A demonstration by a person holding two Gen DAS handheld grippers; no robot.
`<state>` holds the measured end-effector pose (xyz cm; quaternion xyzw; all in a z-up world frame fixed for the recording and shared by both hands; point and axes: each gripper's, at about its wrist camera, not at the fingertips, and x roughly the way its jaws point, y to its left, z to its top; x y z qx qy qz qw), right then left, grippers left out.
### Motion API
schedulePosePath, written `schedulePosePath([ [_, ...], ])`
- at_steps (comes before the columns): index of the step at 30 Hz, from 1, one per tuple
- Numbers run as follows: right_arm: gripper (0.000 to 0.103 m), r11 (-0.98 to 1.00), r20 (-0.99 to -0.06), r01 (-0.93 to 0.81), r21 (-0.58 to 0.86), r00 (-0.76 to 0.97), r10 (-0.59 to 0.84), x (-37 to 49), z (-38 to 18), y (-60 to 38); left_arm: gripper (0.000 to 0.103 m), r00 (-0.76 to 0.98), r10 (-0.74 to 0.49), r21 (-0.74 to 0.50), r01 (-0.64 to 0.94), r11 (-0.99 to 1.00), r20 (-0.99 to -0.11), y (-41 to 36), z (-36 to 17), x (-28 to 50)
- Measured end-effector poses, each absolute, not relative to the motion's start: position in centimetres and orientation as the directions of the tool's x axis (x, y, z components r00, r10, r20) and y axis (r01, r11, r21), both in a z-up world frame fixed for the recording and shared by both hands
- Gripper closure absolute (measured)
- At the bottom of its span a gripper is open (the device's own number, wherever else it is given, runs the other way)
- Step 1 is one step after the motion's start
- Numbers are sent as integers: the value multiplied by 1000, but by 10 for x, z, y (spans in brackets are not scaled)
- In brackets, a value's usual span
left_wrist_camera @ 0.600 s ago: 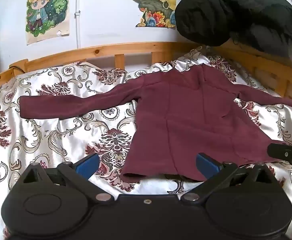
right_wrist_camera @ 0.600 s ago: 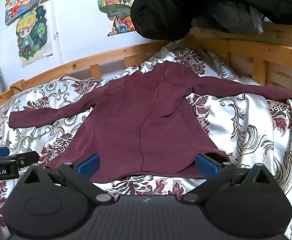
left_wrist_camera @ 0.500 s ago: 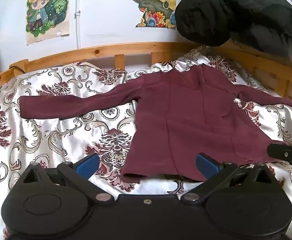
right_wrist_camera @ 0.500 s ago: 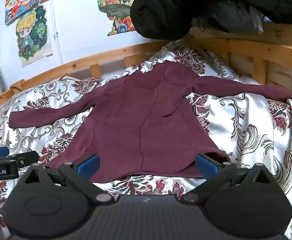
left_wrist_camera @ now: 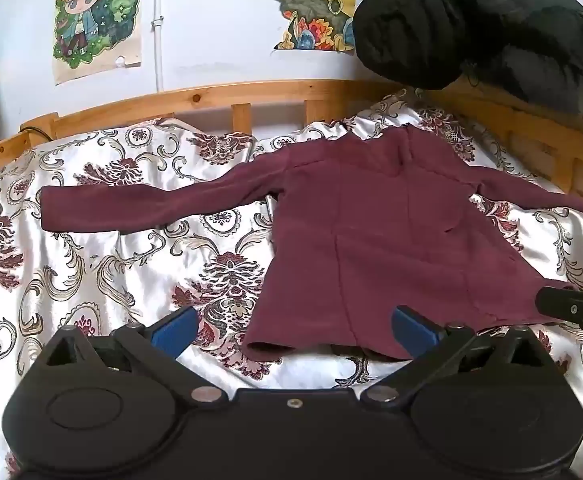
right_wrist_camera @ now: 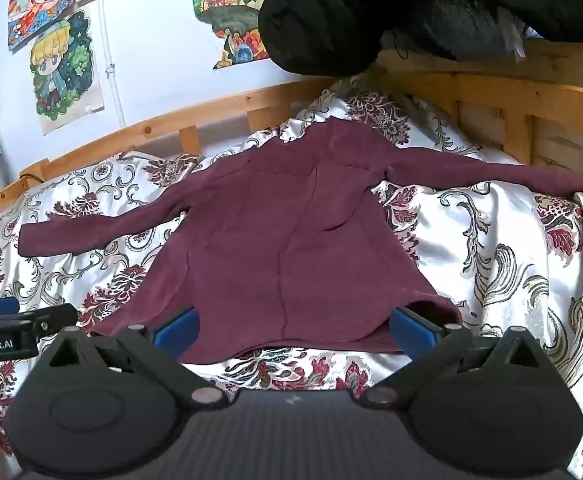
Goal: Fold small clothes
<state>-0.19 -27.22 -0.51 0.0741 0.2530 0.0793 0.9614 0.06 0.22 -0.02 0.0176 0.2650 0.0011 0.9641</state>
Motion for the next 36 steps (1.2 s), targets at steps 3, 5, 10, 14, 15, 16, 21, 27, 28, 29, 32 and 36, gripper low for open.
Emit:
schedulePosePath([
  [3, 0, 976, -476, -115, 184, 859, 190, -2, -5, -272, 1, 860, 13, 36, 7, 999, -510, 2, -1, 1],
  [5, 0, 976, -476, -115, 184, 859, 191, -2, -5, -272, 1, 860, 13, 38, 7, 999, -510, 2, -1, 1],
  [10, 0, 976, -476, -116, 186, 858, 192, -2, -6, -272, 1, 860, 16, 41, 6, 999, -510, 2, 0, 1],
  [14, 0, 976, -477, -114, 186, 858, 191, -1, -3, -275, 1, 860, 17, 43, 6, 999, -510, 2, 0, 1],
  [15, 0, 976, -477, -114, 186, 858, 191, -1, -7, -273, 1, 860, 17, 43, 6, 999, -510, 2, 0, 1],
  [16, 0, 976, -477, -115, 186, 857, 192, -1, -6, -272, 1, 860, 16, 43, 6, 999, -510, 2, 0, 1],
  [21, 0, 976, -477, -115, 187, 857, 192, -1, -6, -273, 1, 860, 16, 43, 6, 999, -510, 2, 0, 1],
  [27, 0, 976, -479, -114, 187, 857, 192, -3, -6, -272, 1, 860, 17, 44, 6, 999, -510, 1, 0, 1],
  [28, 0, 975, -479, -114, 189, 856, 192, -2, -6, -272, 1, 860, 17, 43, 6, 999, -510, 1, 1, 1],
  [29, 0, 975, -480, -114, 189, 856, 193, -2, -6, -272, 1, 860, 18, 44, 6, 999, -510, 1, 0, 1],
  [32, 0, 975, -480, -114, 190, 856, 193, -2, -6, -273, 1, 861, 17, 43, 6, 999, -509, 1, 0, 1],
  [36, 0, 975, -482, -114, 189, 854, 194, -4, -7, -272, 1, 861, 18, 45, 6, 999, -509, 0, 1, 1],
])
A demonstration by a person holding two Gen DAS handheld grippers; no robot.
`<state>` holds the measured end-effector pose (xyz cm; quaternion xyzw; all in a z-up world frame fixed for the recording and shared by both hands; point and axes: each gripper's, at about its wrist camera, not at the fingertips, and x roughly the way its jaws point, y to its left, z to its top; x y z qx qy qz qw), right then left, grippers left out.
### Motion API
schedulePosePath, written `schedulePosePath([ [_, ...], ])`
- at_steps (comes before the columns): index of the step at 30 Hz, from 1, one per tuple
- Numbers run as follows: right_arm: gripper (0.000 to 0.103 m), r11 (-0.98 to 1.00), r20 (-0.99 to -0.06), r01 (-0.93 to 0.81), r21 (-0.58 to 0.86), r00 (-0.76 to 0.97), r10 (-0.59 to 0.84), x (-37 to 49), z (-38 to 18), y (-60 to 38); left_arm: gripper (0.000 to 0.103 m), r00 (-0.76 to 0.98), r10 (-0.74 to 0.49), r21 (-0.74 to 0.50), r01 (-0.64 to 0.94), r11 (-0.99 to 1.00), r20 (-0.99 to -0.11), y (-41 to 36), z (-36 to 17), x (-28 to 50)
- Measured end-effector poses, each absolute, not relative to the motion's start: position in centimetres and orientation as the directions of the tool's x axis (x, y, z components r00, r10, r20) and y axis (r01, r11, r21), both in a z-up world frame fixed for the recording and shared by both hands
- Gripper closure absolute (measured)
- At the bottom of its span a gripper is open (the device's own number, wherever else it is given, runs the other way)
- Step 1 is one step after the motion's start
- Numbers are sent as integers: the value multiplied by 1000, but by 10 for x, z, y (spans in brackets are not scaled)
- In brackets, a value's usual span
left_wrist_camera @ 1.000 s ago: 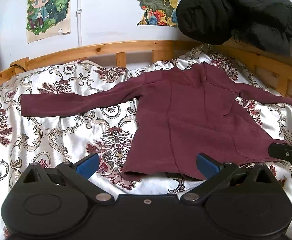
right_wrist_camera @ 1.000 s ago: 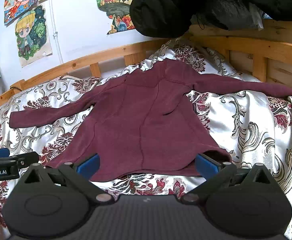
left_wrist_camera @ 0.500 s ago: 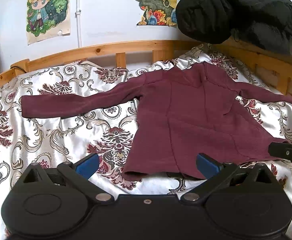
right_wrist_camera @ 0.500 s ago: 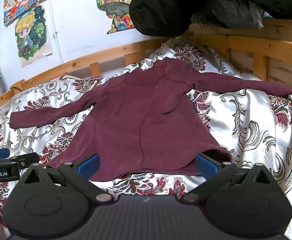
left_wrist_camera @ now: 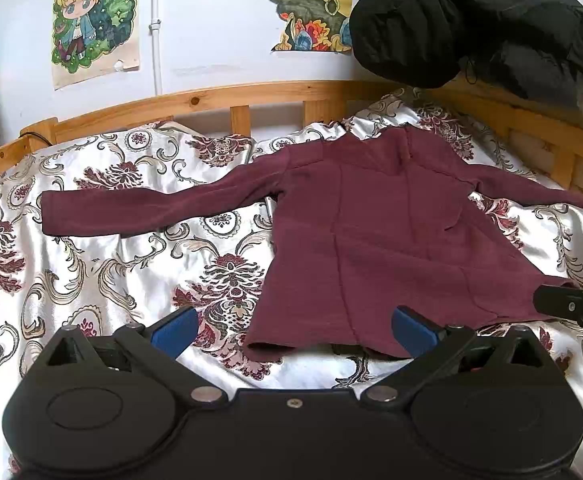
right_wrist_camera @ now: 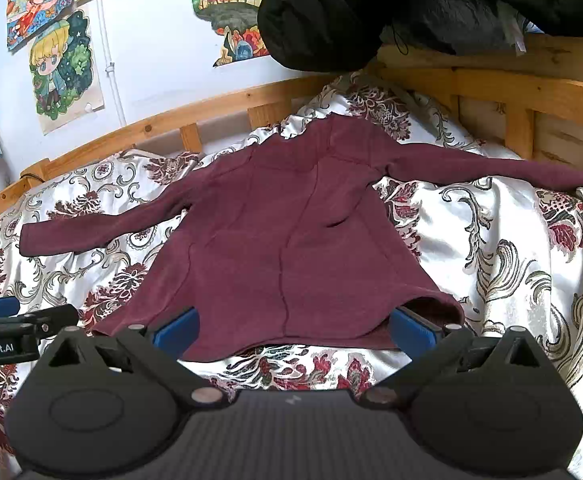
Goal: Fold small clothes
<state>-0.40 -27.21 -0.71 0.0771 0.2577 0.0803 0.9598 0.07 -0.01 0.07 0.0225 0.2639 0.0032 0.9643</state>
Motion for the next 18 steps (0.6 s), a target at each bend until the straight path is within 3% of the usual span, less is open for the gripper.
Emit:
schedulePosePath([
  [18, 0, 975, -485, -113, 192, 853, 194, 0, -8, -272, 1, 861, 18, 45, 6, 999, -509, -1, 1, 1],
])
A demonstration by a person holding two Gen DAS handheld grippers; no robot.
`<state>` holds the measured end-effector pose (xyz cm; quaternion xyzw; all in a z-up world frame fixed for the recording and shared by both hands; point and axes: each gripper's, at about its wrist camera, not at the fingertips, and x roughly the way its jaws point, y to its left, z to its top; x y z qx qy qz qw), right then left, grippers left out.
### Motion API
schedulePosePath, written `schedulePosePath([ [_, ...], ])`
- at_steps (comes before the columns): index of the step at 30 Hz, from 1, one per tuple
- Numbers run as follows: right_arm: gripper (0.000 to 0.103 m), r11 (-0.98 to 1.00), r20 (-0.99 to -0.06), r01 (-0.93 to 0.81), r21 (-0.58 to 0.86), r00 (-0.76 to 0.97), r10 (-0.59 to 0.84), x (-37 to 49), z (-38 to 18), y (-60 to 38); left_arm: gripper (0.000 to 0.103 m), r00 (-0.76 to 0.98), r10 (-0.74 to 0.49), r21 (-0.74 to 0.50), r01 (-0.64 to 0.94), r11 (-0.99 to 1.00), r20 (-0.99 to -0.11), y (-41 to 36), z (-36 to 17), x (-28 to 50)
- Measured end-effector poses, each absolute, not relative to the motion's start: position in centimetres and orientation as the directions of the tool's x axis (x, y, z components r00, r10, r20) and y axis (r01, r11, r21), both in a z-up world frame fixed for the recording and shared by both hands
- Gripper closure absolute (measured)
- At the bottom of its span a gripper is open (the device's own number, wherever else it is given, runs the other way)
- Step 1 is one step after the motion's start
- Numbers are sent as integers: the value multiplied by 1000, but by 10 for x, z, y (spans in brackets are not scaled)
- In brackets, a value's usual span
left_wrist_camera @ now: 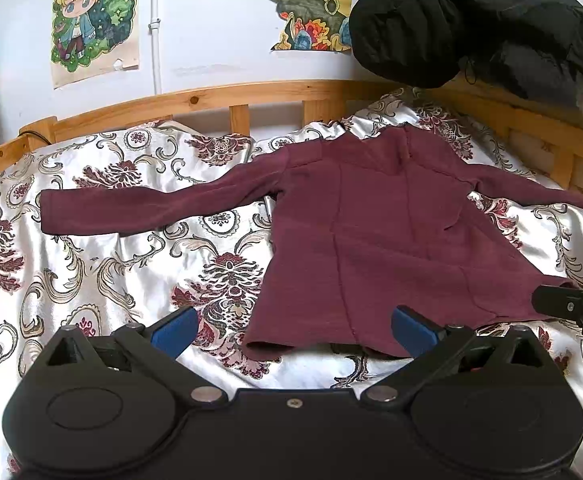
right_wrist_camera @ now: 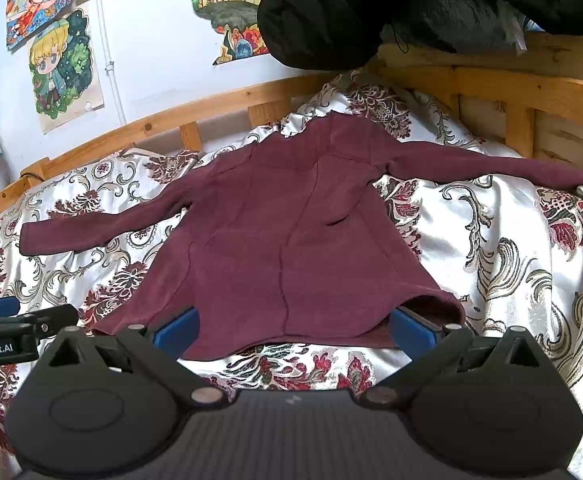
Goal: Fold small clothes
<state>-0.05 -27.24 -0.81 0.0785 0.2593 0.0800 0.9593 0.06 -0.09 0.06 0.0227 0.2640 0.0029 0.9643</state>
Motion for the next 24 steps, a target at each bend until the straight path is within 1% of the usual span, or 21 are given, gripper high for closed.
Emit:
schedulePosePath([
  [24, 0, 976, -496, -107, 191, 847, 190, 0, -10, -273, 1, 858, 15, 42, 7, 999, -513, -3, -1, 0],
])
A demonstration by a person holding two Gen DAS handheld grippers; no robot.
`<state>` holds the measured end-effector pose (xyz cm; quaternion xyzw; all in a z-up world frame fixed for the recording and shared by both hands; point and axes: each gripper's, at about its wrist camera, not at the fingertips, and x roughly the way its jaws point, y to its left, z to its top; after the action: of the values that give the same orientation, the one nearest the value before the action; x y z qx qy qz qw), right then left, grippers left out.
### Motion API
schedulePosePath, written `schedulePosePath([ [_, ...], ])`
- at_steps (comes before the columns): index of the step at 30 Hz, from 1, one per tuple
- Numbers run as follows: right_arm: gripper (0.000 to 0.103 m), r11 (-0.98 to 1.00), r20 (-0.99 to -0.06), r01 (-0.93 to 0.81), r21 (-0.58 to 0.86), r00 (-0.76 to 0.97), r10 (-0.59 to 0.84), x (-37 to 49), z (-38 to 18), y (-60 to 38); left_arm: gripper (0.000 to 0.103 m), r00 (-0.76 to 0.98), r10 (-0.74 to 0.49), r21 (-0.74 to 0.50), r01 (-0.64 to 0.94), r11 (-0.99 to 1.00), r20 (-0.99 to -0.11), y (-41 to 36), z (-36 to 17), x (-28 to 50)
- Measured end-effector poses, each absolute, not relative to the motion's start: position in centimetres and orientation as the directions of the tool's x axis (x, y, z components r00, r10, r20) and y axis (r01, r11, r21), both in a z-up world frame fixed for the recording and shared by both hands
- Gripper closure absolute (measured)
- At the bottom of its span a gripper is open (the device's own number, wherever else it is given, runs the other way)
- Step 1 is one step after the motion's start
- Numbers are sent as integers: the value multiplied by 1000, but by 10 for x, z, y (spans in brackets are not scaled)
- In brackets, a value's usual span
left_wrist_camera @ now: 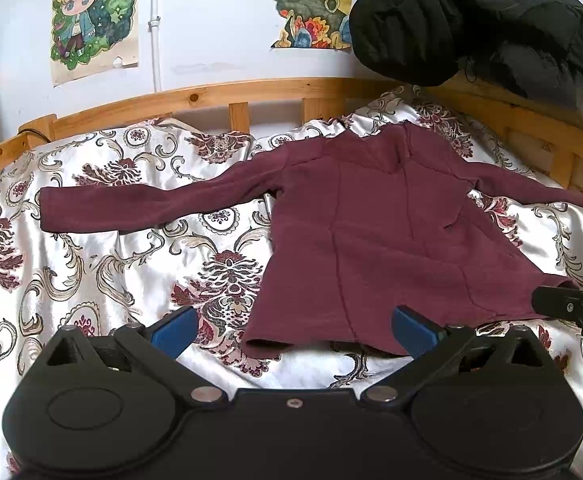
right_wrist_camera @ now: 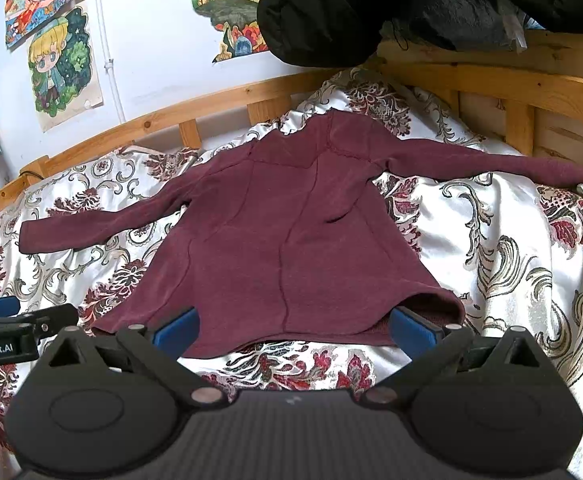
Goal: Fold small clothes
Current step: 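Move the right gripper to the maroon shirt's sleeve cuff and grasp it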
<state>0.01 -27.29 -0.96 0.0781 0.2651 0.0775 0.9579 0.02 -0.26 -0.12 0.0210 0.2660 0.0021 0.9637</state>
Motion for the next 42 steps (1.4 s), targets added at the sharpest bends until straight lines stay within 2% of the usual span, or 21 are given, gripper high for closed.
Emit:
schedulePosePath([
  [8, 0, 995, -537, 23, 100, 843, 34, 5, -5, -279, 1, 827, -6, 62, 49, 997, -562, -8, -4, 15],
  [16, 0, 992, -546, 28, 122, 837, 44, 22, 9, -296, 1, 770, -43, 100, 138, 985, -637, -20, 17, 53],
  [22, 0, 992, -465, 13, 127, 884, 48, 40, 28, -322, 1, 719, -62, 82, 164, 983, -692, -28, 44, 97],
  [26, 0, 994, -395, 59, 89, 918, -19, 55, 38, -347, 1, 716, -30, 95, 134, 986, -698, -45, 50, 127],
  [30, 0, 982, -373, 101, 157, 927, -35, 68, 40, -383, 1, 712, -27, 96, 132, 987, -701, -67, 43, 146],
  [33, 0, 972, -379, 126, 200, 925, -42, 78, 39, -409, 1, 696, -56, 67, 148, 987, -716, -83, 32, 156],
  [36, 0, 956, -405, 207, 206, 908, -109, 89, 37, -433, 1, 673, -98, 37, 183, 982, -733, -98, 22, 163],
  [42, 0, 914, -472, 289, 283, 872, -130, 108, 19, -463, 1, 676, -106, 60, 217, 974, -729, -120, 11, 174],
])
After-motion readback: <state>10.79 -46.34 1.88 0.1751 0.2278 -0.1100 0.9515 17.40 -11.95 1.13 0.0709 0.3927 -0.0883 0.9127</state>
